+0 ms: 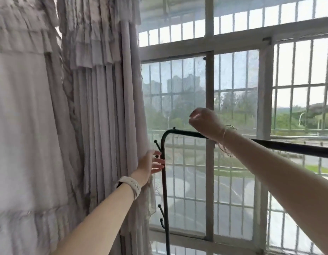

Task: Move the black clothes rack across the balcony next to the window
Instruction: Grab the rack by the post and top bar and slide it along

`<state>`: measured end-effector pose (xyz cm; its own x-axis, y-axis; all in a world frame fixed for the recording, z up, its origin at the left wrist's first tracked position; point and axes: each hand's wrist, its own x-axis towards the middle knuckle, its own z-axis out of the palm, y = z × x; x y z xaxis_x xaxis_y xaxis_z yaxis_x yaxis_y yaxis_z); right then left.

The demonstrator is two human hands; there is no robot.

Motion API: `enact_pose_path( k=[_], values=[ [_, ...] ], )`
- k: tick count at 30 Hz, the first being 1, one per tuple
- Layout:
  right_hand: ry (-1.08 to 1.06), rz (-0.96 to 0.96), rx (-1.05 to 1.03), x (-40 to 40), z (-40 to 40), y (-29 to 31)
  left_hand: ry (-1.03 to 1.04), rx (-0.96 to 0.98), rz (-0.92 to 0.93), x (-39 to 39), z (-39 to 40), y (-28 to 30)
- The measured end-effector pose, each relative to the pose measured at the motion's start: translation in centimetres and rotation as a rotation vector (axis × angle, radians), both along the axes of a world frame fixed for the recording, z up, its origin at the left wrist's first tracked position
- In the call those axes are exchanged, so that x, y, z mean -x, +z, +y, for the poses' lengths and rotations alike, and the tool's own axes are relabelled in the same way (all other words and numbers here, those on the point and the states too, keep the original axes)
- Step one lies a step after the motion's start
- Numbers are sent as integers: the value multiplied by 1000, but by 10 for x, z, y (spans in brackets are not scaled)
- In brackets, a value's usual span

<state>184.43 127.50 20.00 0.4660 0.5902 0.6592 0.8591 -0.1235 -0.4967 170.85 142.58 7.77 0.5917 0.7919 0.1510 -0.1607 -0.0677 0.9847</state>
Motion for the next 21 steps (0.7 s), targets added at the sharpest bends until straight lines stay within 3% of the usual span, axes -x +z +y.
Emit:
enact_pose_path(
  k=[3,9,15,21],
  values=[
    [-212,-325,310,-11,36,-10,21,13,35,-32,55,-24],
    [-519,-556,561,-21,111,-24,-23,67,-16,-92,143,-70],
    [-581,-621,609,-29,124,-29,-386,160,-164,-123,157,-94],
    [-720,-534,691,-42,67,-26,-536,216,-235,-155,111,-94]
  ],
)
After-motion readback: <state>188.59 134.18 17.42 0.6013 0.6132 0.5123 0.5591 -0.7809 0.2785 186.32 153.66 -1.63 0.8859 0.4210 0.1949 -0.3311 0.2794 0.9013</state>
